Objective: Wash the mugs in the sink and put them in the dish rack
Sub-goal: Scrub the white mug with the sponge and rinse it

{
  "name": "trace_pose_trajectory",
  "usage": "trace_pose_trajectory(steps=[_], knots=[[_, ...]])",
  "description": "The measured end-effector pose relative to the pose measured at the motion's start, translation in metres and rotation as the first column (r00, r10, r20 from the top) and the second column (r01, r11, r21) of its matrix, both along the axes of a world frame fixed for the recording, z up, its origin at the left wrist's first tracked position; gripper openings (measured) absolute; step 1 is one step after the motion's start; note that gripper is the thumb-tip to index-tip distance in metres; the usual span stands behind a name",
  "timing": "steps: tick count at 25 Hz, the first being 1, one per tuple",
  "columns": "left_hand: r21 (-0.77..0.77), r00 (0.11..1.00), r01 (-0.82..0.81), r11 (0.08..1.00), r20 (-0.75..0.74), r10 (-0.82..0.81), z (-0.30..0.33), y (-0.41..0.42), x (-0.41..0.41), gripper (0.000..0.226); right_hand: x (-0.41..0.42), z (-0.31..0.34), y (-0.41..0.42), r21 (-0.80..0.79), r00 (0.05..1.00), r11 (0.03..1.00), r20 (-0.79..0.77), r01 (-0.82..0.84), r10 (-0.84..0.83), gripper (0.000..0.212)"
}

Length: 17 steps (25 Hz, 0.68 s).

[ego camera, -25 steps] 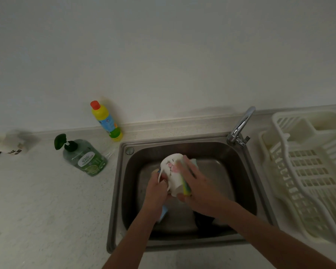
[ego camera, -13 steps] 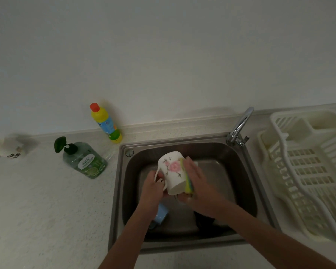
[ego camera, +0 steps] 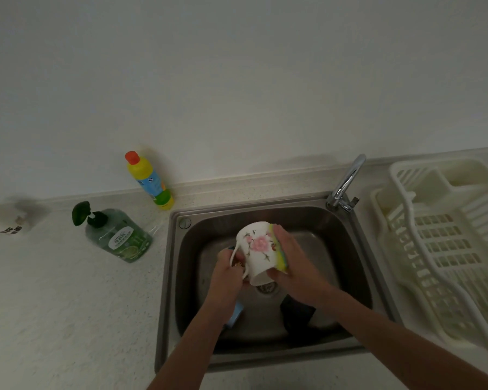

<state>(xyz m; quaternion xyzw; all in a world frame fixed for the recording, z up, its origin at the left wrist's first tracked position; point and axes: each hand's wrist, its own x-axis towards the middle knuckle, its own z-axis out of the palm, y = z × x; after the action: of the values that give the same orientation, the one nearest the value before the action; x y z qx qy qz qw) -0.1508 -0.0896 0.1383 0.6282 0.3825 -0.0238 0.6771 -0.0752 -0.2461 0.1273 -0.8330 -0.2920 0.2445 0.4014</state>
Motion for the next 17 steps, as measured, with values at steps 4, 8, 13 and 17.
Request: trace_pose_trajectory(steps=[4,8,13,17], knots=[[0.222,0.976,0.214,0.951,-0.026,-0.214,0.007,-0.008,0.003,0.018,-0.008,0.002,0.012,-0.24,0.805,0.963,0.542,-0.124,0.239,0.094],[0.024,0.979,0.205,0.978,0.004,-0.205,0.012,-0.003,-0.003,0.025,0.013,0.016,0.009,-0.2,0.912,0.971,0.359,-0.132,0.198,0.11],[-0.135,0.999,0.023,0.991,0.05,-0.017,0.006,0.003,-0.004,0.032,0.004,0.017,-0.002,0.058,0.987,0.993,-0.132,0.104,-0.096,0.099],[0.206,0.98,0.198,0.958,-0.031,-0.196,0.005,-0.007,-0.001,0.023,-0.029,0.004,0.005,-0.203,0.856,0.978,0.498,-0.041,0.14,0.087]])
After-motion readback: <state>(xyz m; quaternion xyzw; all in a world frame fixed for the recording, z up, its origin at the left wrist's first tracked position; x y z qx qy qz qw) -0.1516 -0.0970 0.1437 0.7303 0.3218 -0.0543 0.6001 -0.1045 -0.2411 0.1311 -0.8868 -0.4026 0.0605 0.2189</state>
